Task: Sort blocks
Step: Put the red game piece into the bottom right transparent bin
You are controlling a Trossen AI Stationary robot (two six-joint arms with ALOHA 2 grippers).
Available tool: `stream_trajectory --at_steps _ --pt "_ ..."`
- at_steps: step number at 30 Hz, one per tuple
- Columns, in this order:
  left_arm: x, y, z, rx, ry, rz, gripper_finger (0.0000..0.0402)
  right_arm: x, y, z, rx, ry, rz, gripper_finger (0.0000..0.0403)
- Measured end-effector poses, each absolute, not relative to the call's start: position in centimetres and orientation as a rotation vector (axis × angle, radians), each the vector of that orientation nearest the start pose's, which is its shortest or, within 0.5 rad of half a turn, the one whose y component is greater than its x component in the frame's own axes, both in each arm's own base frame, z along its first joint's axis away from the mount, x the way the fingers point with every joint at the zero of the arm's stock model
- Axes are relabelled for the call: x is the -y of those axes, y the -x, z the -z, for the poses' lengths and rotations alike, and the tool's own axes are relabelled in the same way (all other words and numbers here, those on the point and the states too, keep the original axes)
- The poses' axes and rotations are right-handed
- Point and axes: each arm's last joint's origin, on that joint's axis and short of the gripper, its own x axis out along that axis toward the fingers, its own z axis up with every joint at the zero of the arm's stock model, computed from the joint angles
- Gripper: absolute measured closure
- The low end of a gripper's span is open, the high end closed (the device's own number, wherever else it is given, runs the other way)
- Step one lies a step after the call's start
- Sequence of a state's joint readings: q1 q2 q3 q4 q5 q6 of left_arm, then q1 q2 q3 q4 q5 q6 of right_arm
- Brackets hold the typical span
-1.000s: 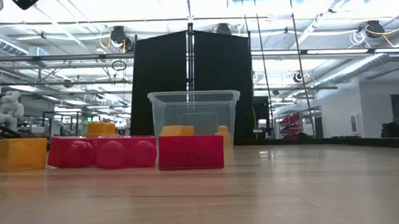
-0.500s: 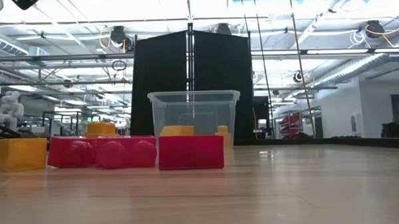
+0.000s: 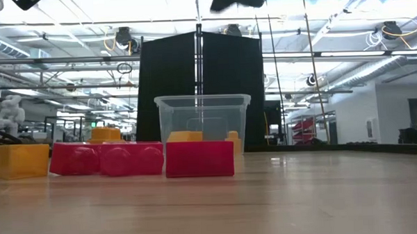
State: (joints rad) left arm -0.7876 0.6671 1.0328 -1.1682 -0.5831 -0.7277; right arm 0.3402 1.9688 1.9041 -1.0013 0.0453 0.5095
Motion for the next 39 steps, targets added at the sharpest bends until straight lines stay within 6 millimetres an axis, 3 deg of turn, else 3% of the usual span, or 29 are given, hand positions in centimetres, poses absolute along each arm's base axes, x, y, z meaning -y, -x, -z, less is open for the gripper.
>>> stream_trajectory --at_steps 6,16,26,39 --pt "4.8 -7.0 -34.4 -0.645 0.19 -0.039 0.0398 -13.6 -41.3 -26.6 -1.182 -0.136 -0.009 0.0185" --pt "4.8 -7.0 -34.4 -0.646 0.185 -0.035 0.0398 -14.6 -43.1 -20.6 -1.296 -0.062 -0.02 0.0098" --pt "4.8 -7.0 -34.4 -0.647 0.185 -0.034 0.0398 -15.2 -44.4 -17.6 -1.304 -0.09 -0.054 0.0093" --pt "4.9 -7.1 -34.2 -0.652 0.182 -0.037 0.0398 -13.4 -45.6 -15.0 -1.329 -0.111 -0.012 0.0109"
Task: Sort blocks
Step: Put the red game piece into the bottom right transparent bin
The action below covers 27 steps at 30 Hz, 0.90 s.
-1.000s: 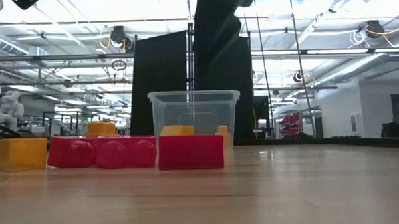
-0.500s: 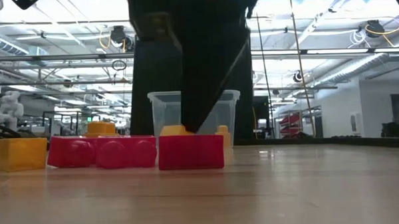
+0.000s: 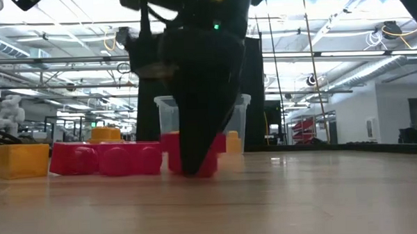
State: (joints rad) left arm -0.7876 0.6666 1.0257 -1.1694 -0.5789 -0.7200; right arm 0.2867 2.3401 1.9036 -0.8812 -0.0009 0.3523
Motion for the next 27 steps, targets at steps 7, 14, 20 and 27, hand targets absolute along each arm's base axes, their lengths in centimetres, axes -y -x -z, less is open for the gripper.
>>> stream_trajectory --at_steps 7,14,20,27 --pt "5.0 -7.2 -33.7 -0.667 0.174 -0.045 0.0398 -13.4 -45.8 -13.8 -1.345 -0.133 0.027 0.0139" --pt "5.0 -7.2 -33.7 -0.666 0.174 -0.045 0.0398 -13.2 -45.8 -13.7 -1.351 -0.194 0.105 0.0242" --pt "5.0 -7.2 -33.7 -0.666 0.175 -0.045 0.0398 -13.2 -45.7 -13.6 -1.357 -0.258 0.16 0.0281" --pt "5.0 -7.2 -33.7 -0.666 0.175 -0.045 0.0398 -14.3 -45.9 -16.1 -1.388 -0.205 0.138 0.0281"
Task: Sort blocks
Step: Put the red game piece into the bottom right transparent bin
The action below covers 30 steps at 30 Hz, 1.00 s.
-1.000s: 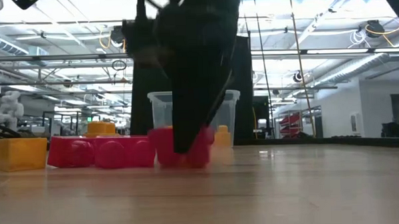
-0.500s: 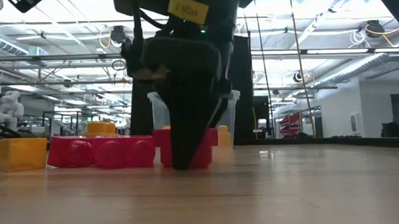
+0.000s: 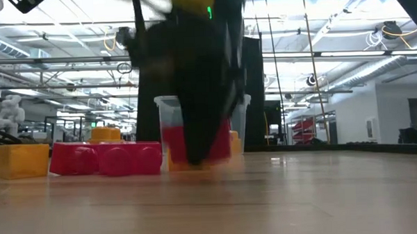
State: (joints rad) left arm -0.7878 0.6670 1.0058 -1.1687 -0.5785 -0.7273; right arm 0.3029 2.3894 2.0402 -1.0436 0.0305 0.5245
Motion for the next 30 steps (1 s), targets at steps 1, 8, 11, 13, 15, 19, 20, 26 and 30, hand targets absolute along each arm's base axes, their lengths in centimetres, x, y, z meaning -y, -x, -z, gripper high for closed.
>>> stream_trajectory --at_steps 1,8,11,13,15,19,20,26,30 --pt "5.0 -7.2 -33.7 -0.666 0.175 -0.045 0.0398 -14.5 -46.1 -17.1 -1.374 -0.192 0.126 0.0281" --pt "5.0 -7.2 -33.7 -0.672 0.179 -0.037 0.0398 -15.6 -45.4 -22.1 -1.34 -0.087 0.052 0.0281" --pt "5.0 -7.2 -33.7 -0.683 0.185 -0.022 0.0398 -16.1 -43.9 -23.8 -1.353 -0.031 0.071 0.0281" --pt "5.1 -7.1 -33.7 -0.689 0.188 -0.013 0.0398 -16.2 -42.6 -24.9 -1.358 -0.002 0.08 0.0281" --pt "5.1 -7.1 -33.6 -0.694 0.19 -0.008 0.0398 -16.2 -41.3 -26.0 -1.345 0.002 0.073 0.0281" --pt "5.1 -7.1 -33.6 -0.695 0.191 -0.006 0.0398 -15.2 -36.9 -28.5 -1.327 -0.067 0.116 0.0281" --pt "5.1 -7.1 -33.6 -0.695 0.19 -0.006 0.0398 -14.9 -35.5 -29.0 -1.323 -0.095 0.136 0.0281" --pt "5.1 -7.1 -33.6 -0.695 0.189 -0.006 0.0398 -12.3 -27.5 -32.0 -1.212 -0.354 0.287 0.0281" --pt "5.1 -7.1 -33.6 -0.695 0.19 -0.006 0.0398 -11.7 -23.7 -33.9 -1.116 -0.527 0.337 0.0281"
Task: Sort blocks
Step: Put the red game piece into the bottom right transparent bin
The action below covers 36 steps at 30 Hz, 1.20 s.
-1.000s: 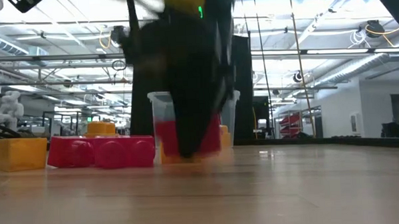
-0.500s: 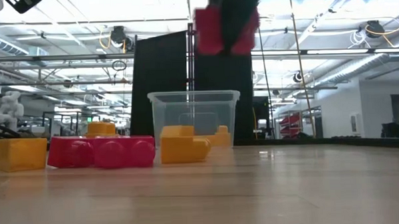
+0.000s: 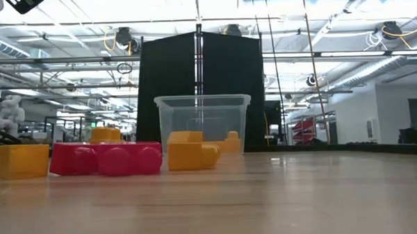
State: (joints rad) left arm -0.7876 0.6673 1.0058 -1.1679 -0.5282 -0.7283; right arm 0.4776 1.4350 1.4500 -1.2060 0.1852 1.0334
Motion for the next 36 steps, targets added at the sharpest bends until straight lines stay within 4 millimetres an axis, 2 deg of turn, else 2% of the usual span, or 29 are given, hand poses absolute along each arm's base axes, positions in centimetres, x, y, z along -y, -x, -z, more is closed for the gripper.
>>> stream_trajectory --at_steps 4,9,16,27,32,36 --pt "5.1 -7.1 -33.6 -0.695 0.208 -0.013 0.0398 -13.1 -21.5 -35.1 -1.092 -0.586 0.281 0.0281" --pt "5.1 -7.1 -33.6 -0.695 0.213 -0.015 0.0398 -15.7 -18.8 -34.8 -1.178 -0.589 0.28 0.0281" --pt "5.1 -7.1 -33.6 -0.691 0.211 -0.021 0.0398 -19.1 -15.6 -34.8 -1.201 -0.715 0.295 0.0281" --pt "5.0 -7.2 -33.7 -0.674 0.204 -0.042 0.0398 -23.7 -12.9 -33.0 -1.313 -0.825 0.335 0.0281" --pt "5.0 -7.2 -33.7 -0.673 0.204 -0.043 0.0398 -25.2 -12.8 -31.8 -1.327 -0.799 0.348 0.0281" --pt "5.0 -7.2 -33.7 -0.67 0.202 -0.046 0.0398 -25.5 -12.9 -30.0 -1.329 -0.793 0.347 0.0281"
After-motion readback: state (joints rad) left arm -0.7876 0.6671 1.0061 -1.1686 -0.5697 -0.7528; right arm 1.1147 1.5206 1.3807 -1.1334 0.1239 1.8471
